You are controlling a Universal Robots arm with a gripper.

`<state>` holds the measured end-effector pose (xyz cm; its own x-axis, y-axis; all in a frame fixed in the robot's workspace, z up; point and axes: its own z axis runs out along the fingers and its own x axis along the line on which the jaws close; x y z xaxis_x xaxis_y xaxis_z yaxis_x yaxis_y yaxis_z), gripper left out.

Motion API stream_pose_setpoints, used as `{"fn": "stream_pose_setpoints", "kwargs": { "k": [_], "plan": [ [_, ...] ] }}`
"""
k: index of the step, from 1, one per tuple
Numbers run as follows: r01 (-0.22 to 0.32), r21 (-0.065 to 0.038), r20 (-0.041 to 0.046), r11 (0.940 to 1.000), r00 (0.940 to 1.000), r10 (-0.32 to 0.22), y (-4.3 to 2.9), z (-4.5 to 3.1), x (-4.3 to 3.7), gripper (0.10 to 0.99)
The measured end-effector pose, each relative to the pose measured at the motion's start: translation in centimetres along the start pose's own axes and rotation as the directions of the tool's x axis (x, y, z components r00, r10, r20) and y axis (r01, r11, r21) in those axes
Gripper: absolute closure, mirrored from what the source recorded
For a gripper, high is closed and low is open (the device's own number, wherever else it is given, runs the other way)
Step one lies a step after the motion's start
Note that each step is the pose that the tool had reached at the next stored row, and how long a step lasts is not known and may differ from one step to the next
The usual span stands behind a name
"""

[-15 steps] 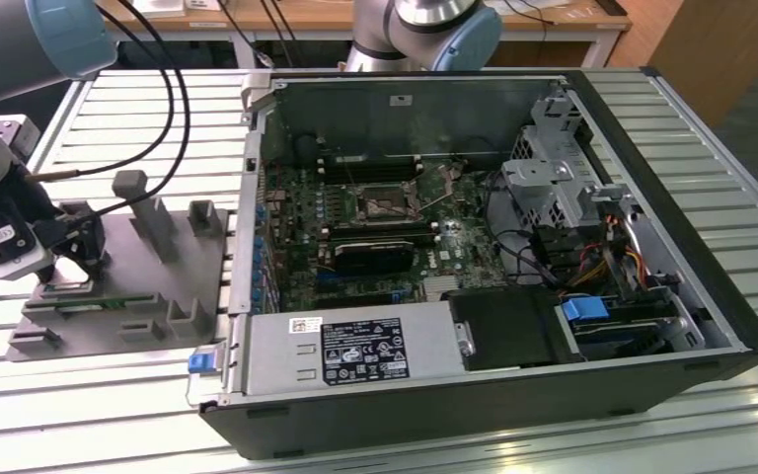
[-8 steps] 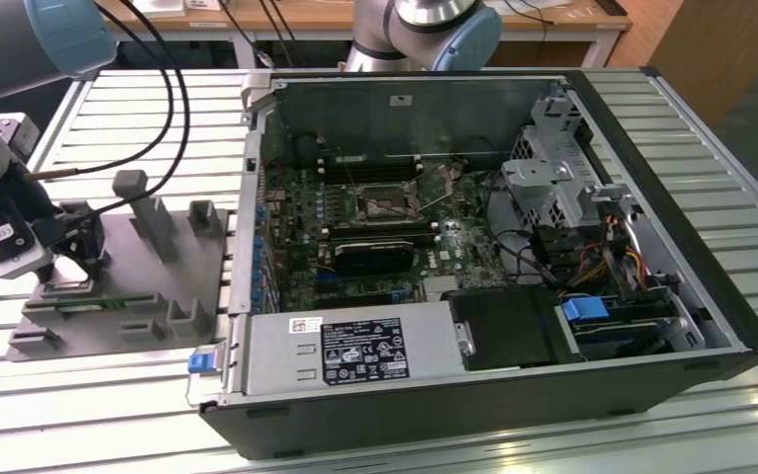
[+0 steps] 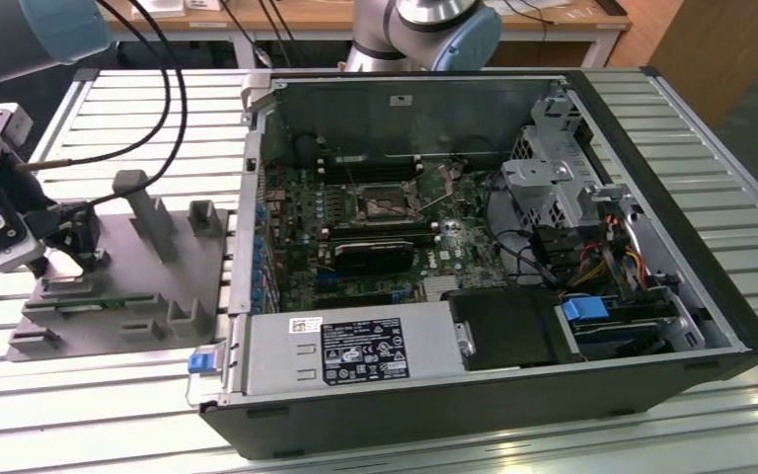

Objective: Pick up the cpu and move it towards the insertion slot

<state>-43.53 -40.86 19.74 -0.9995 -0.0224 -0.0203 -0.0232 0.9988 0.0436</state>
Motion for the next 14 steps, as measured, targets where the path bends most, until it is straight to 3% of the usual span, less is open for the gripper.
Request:
{"fn": "stream_pose_setpoints", "kwargs": {
  "k": [14],
  "plan": [
    [0.0,0.0,0.0,1.0,1.0,0.0,0.11,-2.45,-0.05,0.545]
  ]
}}
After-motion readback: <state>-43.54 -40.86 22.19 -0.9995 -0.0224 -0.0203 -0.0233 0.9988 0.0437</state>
